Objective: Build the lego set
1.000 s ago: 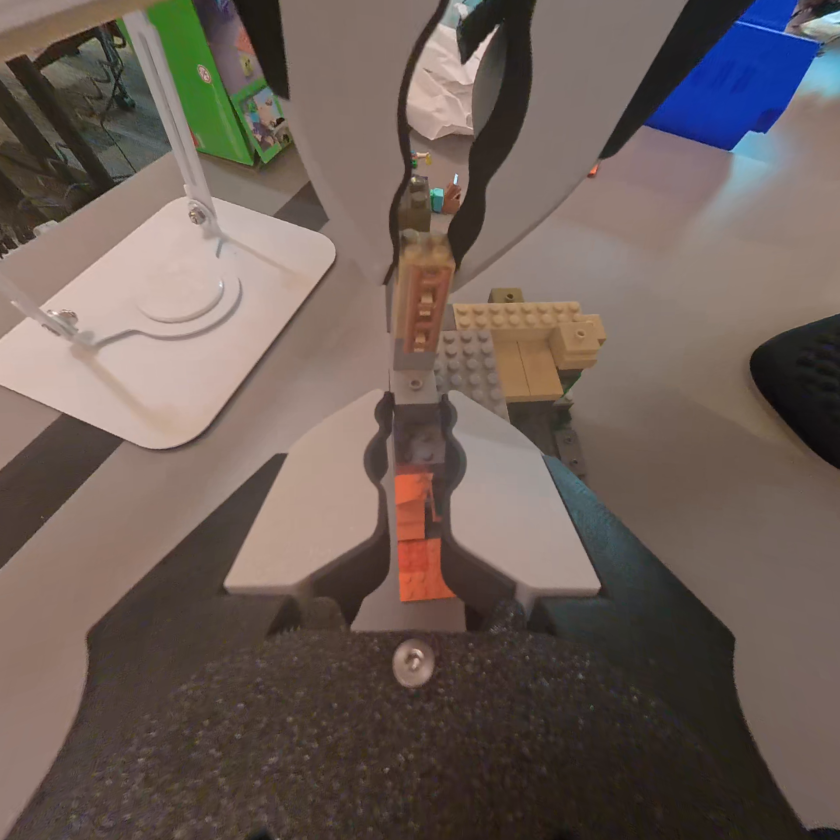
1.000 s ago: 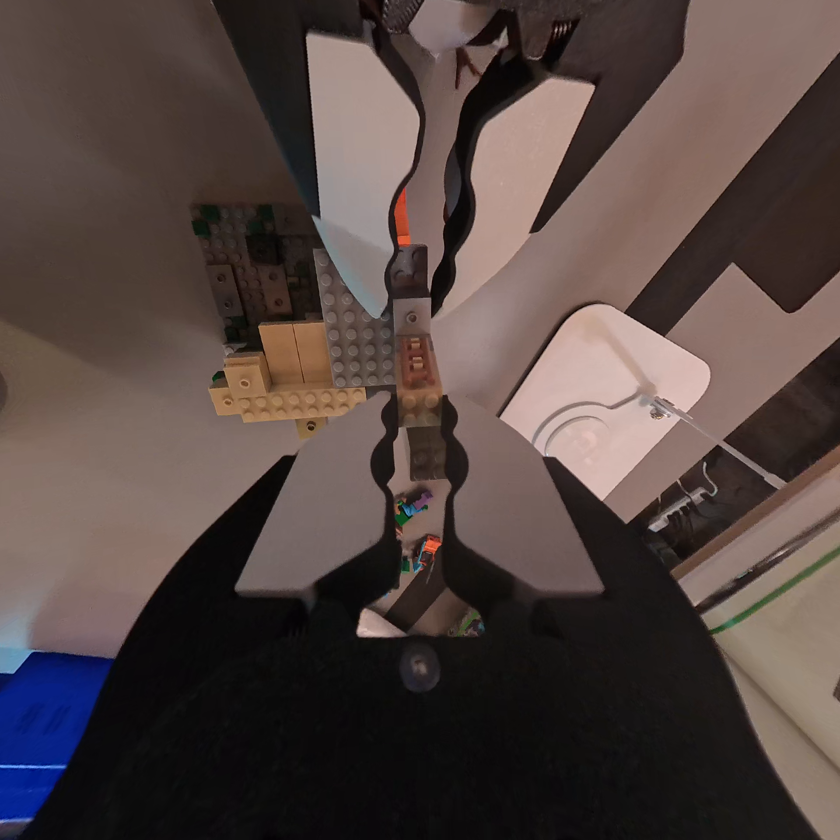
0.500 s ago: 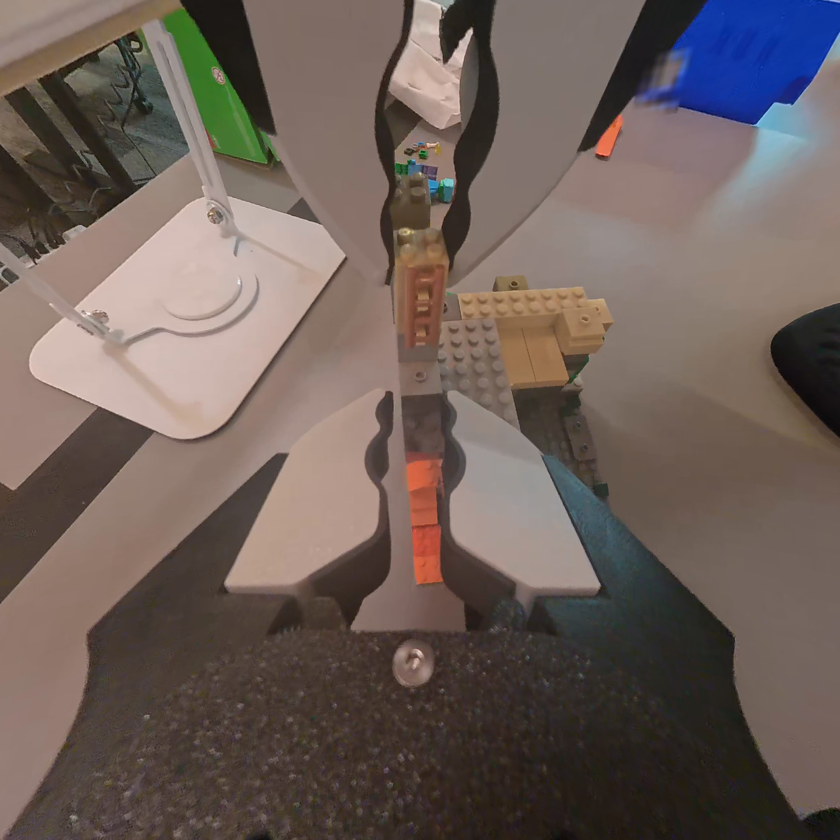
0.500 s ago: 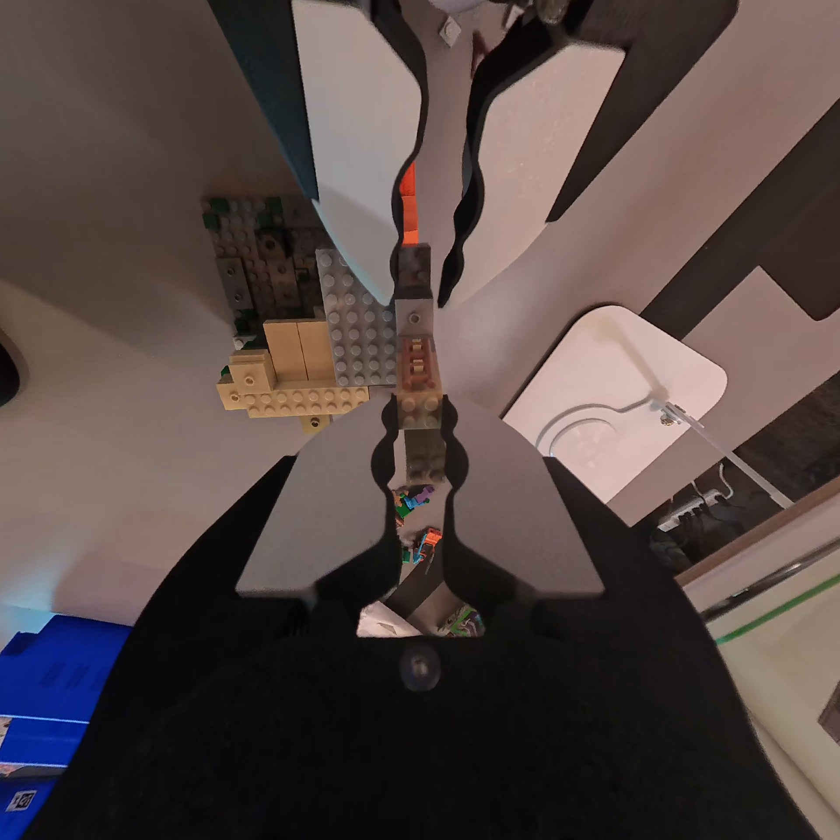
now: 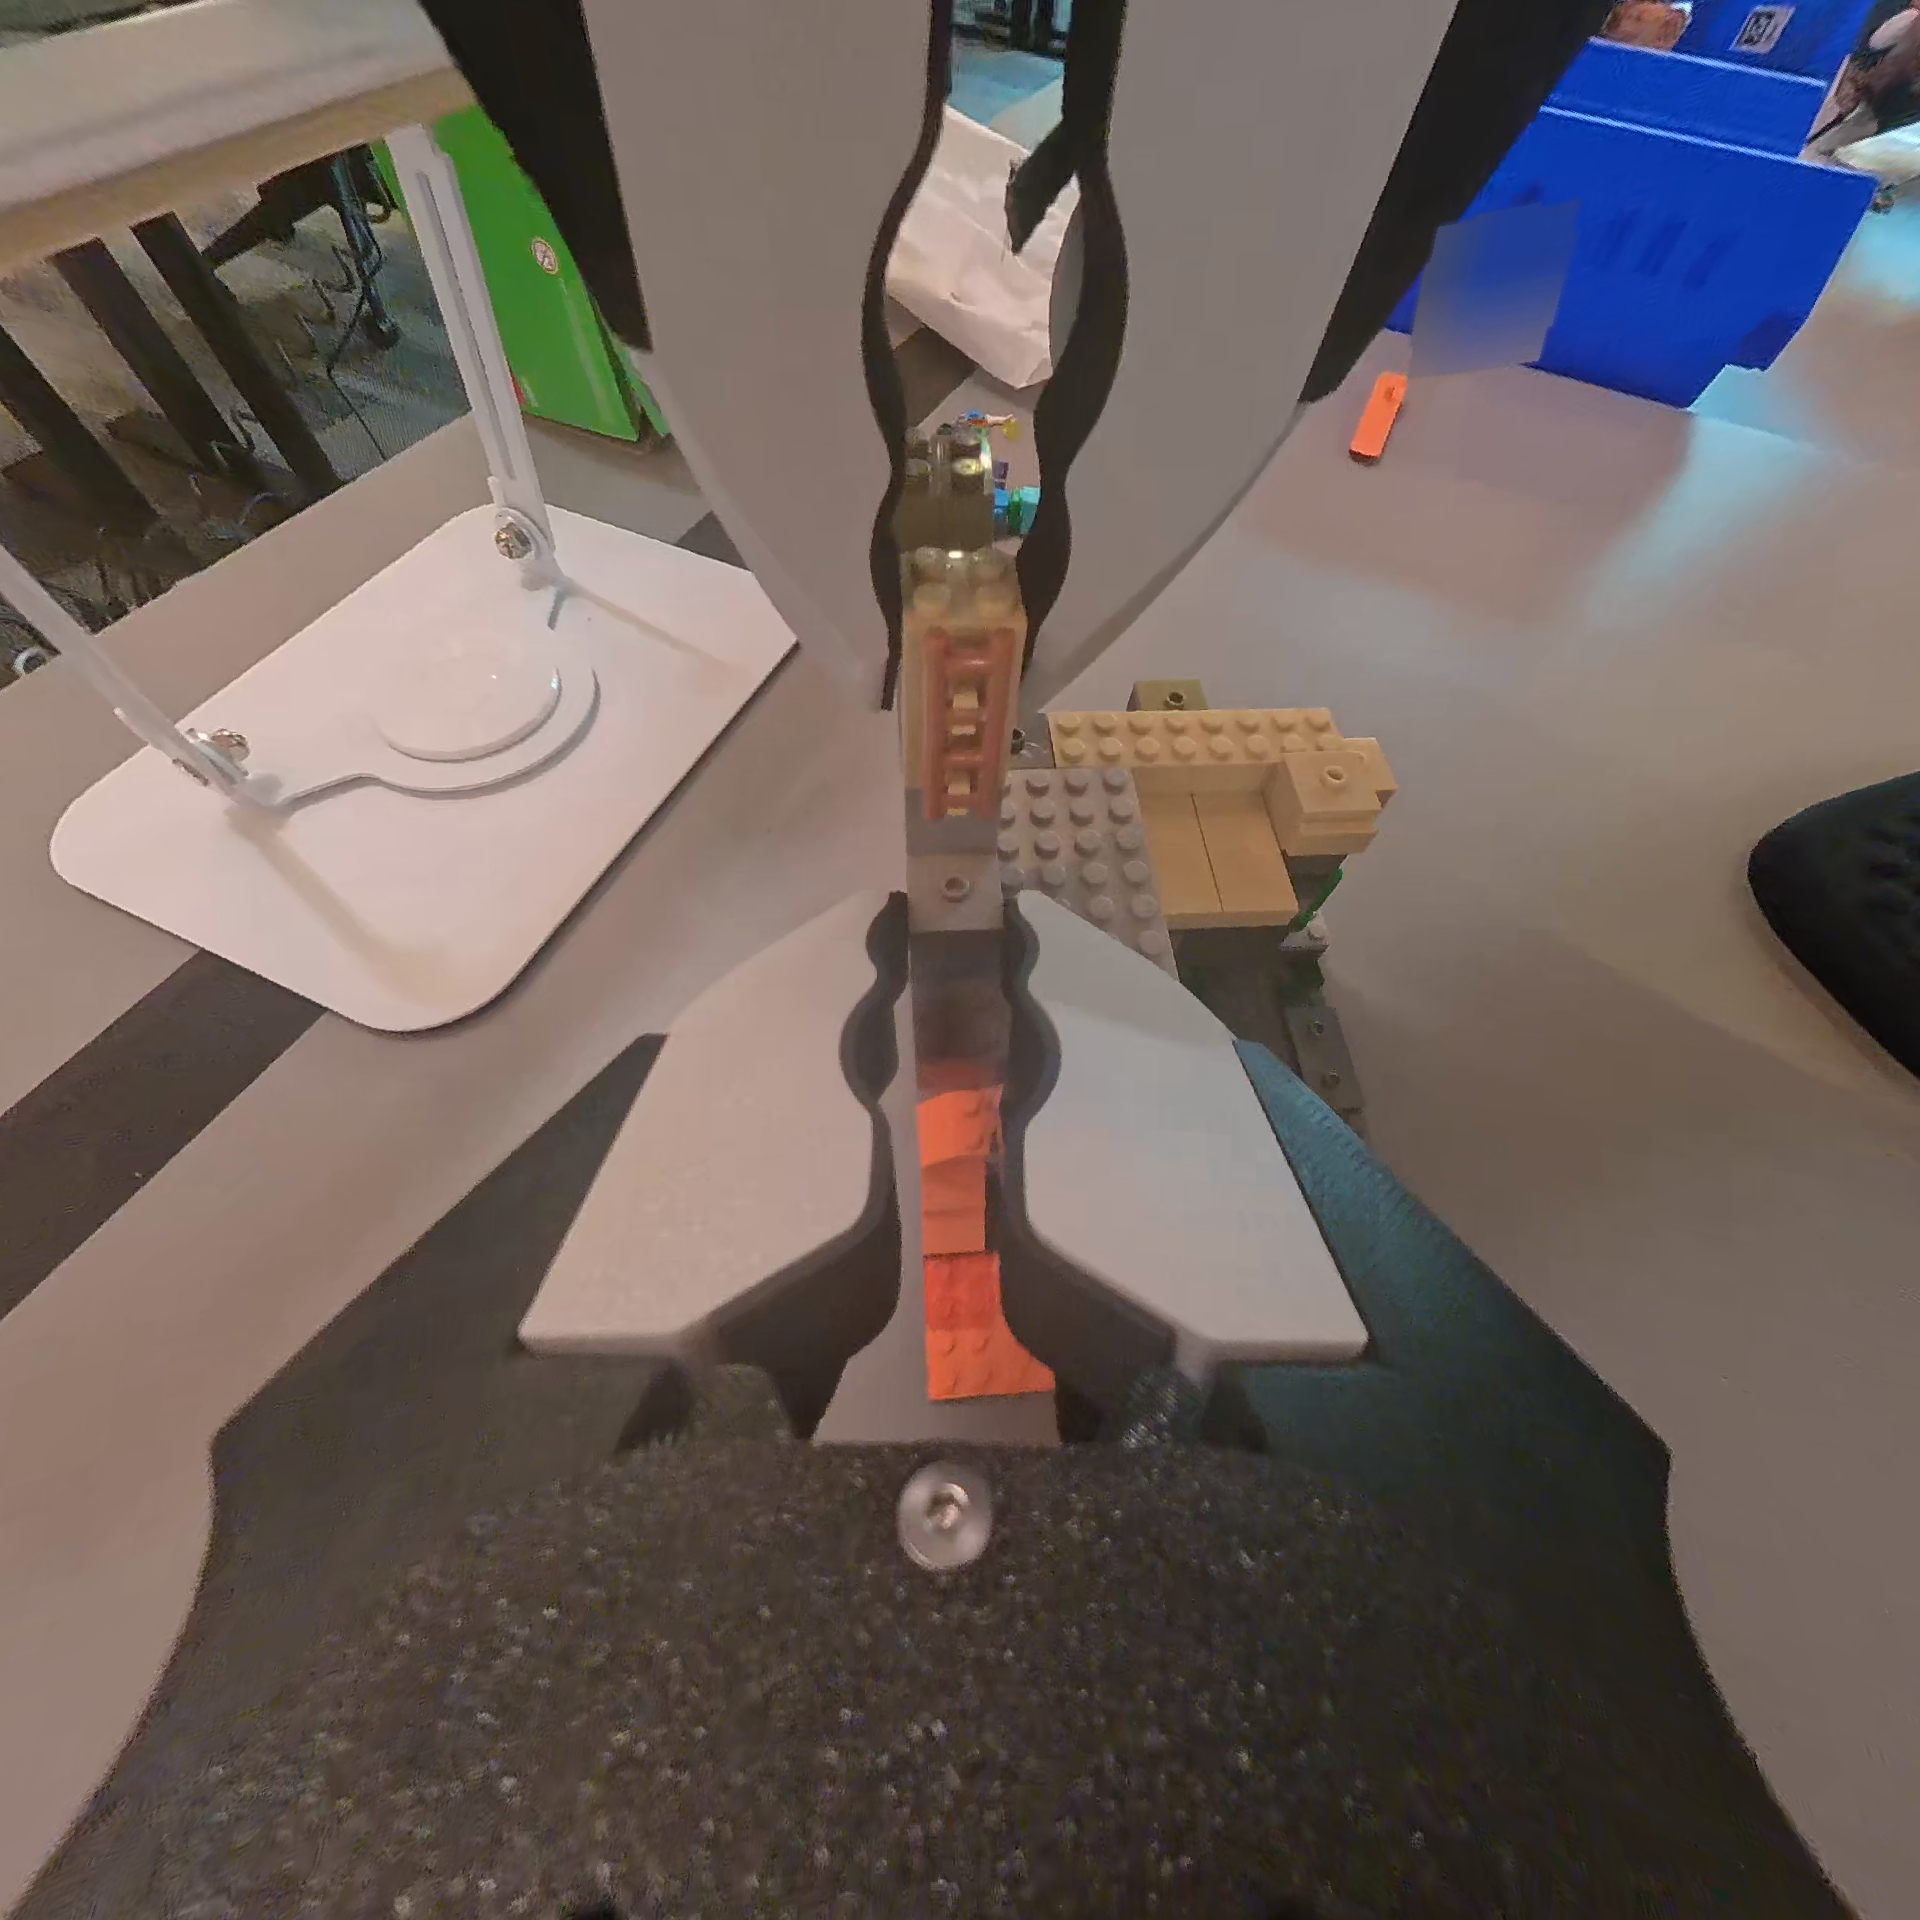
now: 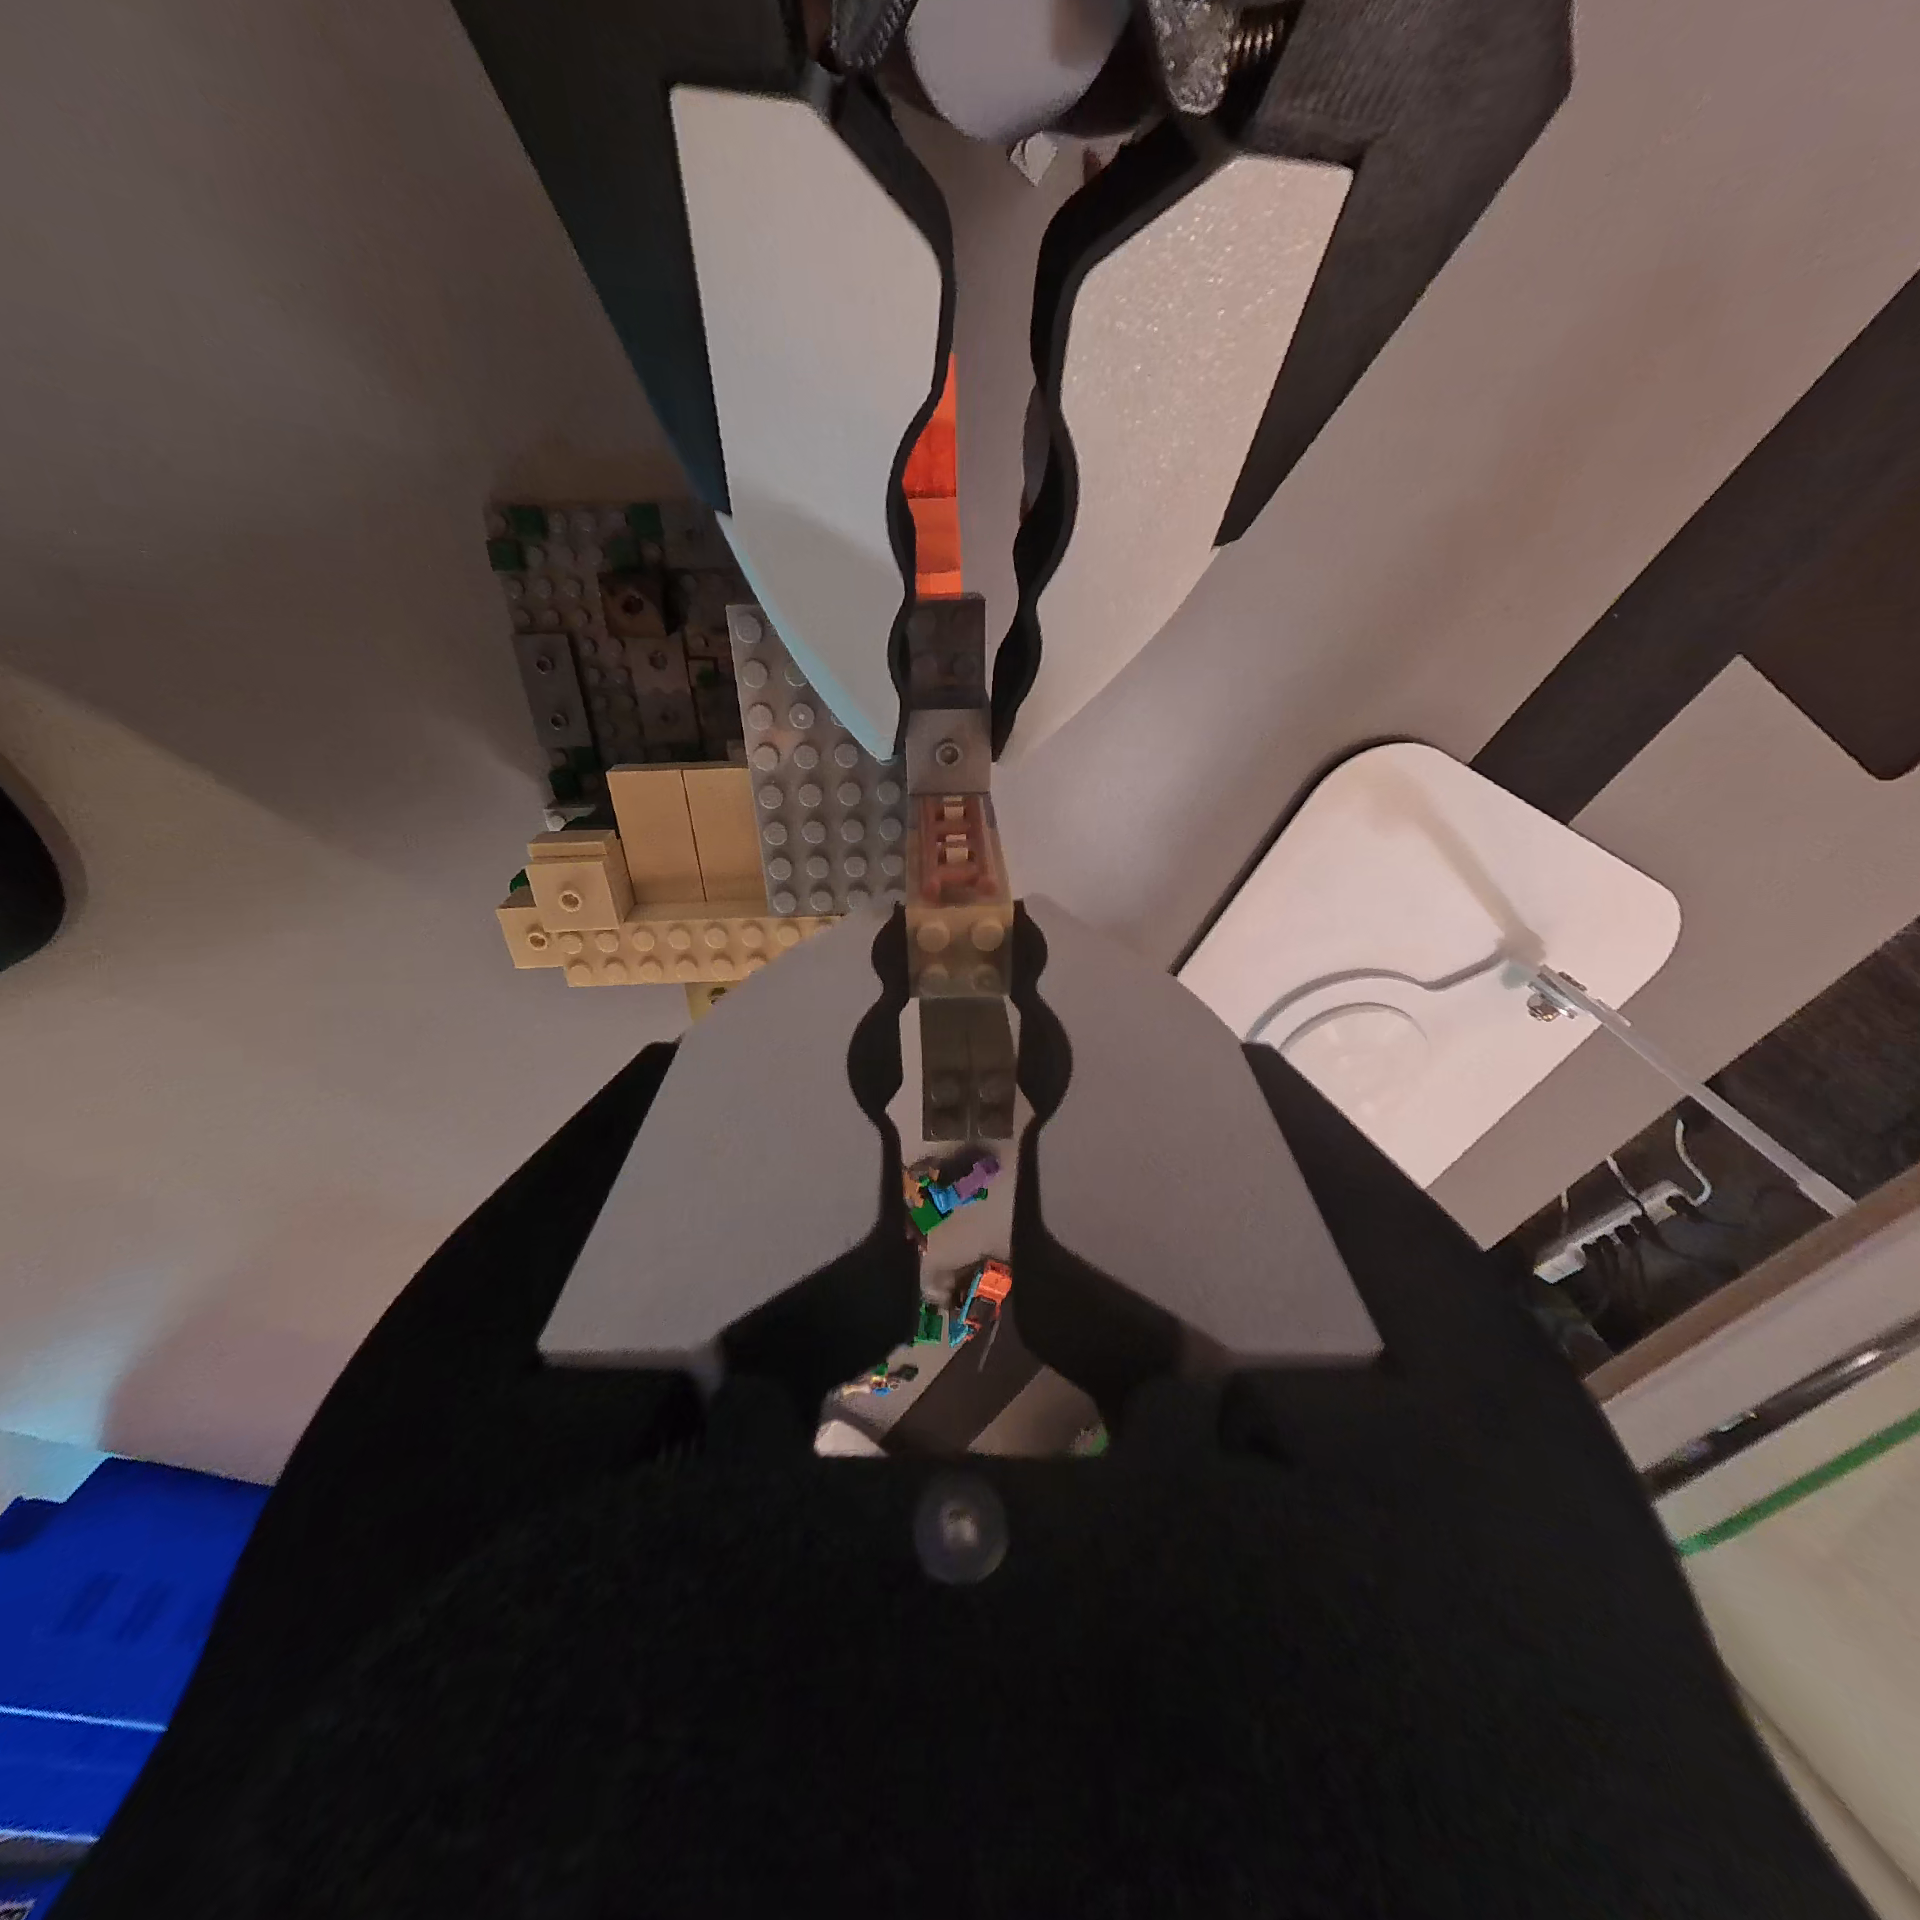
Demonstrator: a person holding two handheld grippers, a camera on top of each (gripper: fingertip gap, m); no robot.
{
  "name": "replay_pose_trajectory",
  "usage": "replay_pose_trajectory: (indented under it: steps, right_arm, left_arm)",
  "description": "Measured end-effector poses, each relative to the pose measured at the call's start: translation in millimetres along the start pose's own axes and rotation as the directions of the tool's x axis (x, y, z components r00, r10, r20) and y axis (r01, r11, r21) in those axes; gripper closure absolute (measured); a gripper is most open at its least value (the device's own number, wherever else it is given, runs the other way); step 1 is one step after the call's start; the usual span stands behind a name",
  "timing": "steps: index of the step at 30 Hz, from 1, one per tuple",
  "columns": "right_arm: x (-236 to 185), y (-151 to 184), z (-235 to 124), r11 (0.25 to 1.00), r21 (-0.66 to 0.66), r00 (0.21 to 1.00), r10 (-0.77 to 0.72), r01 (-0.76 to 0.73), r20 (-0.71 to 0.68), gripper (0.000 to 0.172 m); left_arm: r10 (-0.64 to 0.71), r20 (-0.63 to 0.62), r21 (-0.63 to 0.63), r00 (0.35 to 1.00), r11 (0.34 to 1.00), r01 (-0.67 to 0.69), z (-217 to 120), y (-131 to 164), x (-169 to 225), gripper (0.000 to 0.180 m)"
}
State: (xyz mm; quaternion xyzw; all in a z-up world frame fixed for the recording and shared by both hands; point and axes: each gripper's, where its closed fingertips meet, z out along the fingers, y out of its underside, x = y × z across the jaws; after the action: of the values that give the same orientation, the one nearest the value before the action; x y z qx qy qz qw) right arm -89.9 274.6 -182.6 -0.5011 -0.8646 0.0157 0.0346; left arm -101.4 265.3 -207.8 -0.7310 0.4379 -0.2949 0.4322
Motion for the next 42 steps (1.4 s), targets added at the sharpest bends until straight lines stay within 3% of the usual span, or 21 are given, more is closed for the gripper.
replay_pose_trajectory:
  steps: [13, 42]
  right_arm:
    - [4.4, -9.1, -9.9, 0.991, 0.136, 0.999, 0.019, -0.014, -0.036, 0.151]
    - [4.2, -11.6, -7.7, 0.989, 0.138, 0.999, 0.048, -0.046, -0.013, 0.155]
  left_arm:
    - [-0.014, -0.007, 0.029, 1.0, 0.999, 0.014, 0.1, 0.0, -0.2, 0.163]
    - [-0.069, -0.03, 0.074, 0.997, 0.995, 0.071, -0.6, 1.4, 0.1, 0.163]
